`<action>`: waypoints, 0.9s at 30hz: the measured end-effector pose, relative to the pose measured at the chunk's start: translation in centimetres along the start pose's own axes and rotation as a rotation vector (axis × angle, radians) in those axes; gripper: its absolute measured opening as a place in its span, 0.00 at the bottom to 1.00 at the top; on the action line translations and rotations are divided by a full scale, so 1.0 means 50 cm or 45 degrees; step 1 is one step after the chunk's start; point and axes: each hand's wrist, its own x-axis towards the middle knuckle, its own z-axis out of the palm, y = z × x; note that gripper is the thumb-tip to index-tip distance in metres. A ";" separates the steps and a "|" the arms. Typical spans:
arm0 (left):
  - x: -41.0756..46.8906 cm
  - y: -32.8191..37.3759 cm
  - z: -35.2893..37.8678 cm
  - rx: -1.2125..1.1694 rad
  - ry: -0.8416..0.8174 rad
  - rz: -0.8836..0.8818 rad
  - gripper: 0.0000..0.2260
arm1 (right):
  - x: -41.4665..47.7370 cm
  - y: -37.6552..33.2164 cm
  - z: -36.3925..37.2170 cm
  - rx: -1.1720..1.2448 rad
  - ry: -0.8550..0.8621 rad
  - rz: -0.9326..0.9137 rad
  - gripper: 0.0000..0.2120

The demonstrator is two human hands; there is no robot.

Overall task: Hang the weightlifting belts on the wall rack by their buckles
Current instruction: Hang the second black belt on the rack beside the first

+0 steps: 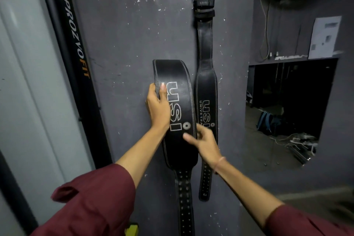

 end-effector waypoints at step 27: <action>0.012 0.057 -0.009 0.114 -0.255 -0.054 0.12 | 0.093 -0.206 0.045 0.276 0.130 -0.221 0.16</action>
